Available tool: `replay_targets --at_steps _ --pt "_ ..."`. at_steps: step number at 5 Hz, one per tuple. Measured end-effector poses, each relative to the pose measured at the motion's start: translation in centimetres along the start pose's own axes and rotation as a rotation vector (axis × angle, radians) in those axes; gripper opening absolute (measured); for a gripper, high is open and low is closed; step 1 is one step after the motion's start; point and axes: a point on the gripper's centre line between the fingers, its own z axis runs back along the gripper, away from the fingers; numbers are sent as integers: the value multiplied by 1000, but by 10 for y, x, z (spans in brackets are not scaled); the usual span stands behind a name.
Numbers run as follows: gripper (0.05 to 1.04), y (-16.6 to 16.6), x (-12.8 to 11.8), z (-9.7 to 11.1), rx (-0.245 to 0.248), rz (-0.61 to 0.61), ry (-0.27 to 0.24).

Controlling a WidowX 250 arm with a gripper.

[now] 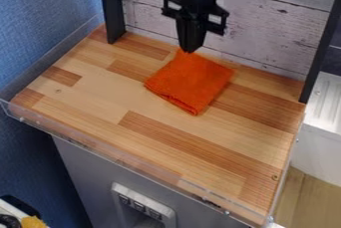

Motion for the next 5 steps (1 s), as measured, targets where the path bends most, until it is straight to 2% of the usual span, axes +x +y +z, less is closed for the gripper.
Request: replay_targets --at_steps 3,5 --pt "63 -3 -12 -38 -5 -6 13" --pt "62 -2 -22 -48 4 -2 34"
